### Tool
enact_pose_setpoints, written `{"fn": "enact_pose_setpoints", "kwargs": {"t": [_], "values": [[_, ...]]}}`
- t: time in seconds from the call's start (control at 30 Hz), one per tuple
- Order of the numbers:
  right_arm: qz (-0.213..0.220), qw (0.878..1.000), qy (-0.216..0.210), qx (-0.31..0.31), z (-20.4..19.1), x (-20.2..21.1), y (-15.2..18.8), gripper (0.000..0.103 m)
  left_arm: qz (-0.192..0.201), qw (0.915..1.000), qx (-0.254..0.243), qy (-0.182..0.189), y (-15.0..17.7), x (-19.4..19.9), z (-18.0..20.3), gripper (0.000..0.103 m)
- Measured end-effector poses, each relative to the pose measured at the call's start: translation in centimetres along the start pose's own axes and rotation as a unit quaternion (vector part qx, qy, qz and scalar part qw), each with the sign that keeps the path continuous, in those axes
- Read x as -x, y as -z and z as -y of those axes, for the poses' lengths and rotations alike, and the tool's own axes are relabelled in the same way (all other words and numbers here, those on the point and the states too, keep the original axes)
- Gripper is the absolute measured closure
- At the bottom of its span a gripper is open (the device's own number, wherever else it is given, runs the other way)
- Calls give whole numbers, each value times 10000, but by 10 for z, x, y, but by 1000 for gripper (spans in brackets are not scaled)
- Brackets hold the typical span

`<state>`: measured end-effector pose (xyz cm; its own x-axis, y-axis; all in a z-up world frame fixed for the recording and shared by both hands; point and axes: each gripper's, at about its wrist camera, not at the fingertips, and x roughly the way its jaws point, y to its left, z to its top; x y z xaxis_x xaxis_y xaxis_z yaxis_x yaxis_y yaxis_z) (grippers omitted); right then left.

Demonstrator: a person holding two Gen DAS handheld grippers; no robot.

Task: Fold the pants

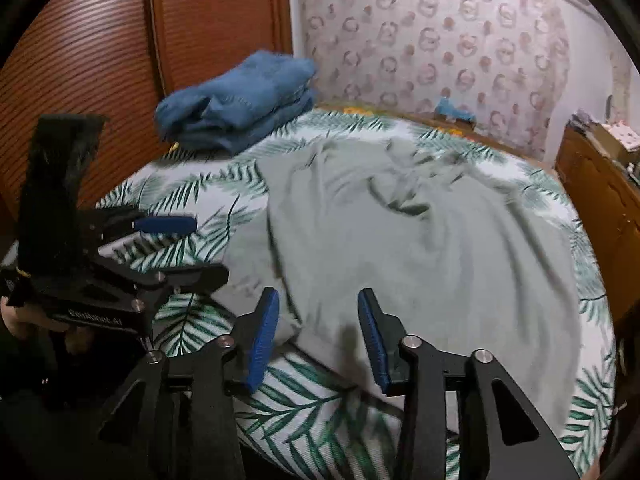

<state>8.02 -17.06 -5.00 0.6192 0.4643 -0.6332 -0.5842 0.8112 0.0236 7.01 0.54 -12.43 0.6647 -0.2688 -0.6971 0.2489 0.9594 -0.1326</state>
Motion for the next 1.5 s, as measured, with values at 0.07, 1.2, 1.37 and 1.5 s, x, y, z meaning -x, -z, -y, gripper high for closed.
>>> {"fn": "enact_pose_setpoints", "kwargs": {"t": [0.07, 1.2, 1.37, 1.5], "values": [[-104, 9999, -42, 4, 3, -6, 1, 71, 16, 10000, 10, 12, 0, 1, -1, 22], [905, 9916, 927, -27, 25, 87, 6, 101, 589, 9982, 141, 8, -7, 22, 7, 22], [791, 9935, 790, -212, 21, 81, 13, 101, 497, 9988, 51, -24, -9, 15, 12, 22], [609, 9960, 622, -201, 15, 61, 11, 93, 481, 9988, 5, -16, -8, 15, 14, 22]]}}
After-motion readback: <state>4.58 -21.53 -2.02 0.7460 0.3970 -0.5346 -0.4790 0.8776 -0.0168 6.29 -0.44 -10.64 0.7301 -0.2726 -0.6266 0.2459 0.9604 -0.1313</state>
